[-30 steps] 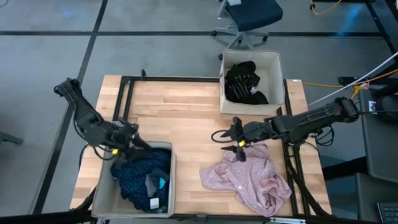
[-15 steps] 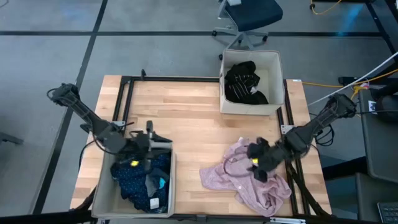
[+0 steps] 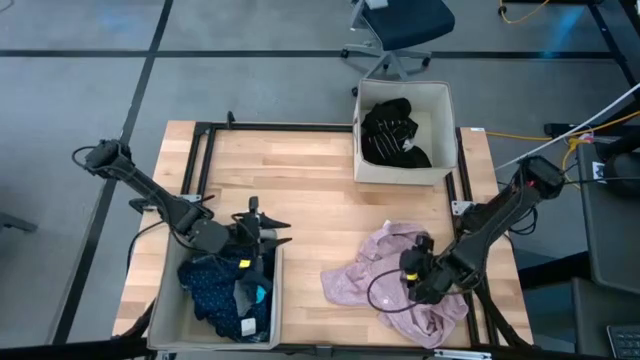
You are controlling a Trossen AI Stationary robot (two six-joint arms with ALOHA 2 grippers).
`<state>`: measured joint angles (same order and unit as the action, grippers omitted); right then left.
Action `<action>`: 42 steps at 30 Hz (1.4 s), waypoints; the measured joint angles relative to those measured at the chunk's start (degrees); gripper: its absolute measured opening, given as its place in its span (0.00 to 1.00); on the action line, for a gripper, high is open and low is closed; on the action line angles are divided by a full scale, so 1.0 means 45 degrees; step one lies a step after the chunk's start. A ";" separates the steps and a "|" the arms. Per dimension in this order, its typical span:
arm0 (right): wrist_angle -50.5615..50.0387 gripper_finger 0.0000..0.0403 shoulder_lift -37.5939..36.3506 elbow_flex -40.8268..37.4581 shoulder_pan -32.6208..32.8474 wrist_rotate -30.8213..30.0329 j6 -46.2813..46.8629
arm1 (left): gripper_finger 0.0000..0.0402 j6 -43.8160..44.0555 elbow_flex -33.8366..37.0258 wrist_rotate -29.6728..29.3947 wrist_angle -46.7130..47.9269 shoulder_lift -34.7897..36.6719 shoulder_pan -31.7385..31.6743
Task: Sort clothes
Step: Put the pink polo shirt into the bottom laundry organizer
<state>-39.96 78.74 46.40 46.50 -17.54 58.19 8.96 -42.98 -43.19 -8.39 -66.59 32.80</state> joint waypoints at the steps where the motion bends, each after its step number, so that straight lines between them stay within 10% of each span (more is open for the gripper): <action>1: 0.0329 0.64 0.0209 -0.0207 0.0000 -0.0009 -0.0099 | 0.36 0.0054 0.0000 0.0005 -0.0001 0.0000 0.0002; 16: 0.3034 0.63 0.2597 -0.2124 0.0005 -0.1153 -0.0815 | 0.36 0.0467 0.0000 0.0032 0.0006 0.0000 0.0010; 29: 0.3329 0.08 0.2726 -0.2213 0.0022 -0.2085 -0.0968 | 0.36 0.0779 0.0000 0.0032 0.0042 0.0010 0.0035; 42: 0.7988 0.07 0.2967 -0.2411 -0.0934 -0.4484 -0.3628 | 0.36 0.3122 0.0000 0.0939 0.0327 0.0015 0.0469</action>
<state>-4.02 92.09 35.55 42.30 -37.72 41.86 23.01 -42.98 -38.96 -6.92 -66.52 34.91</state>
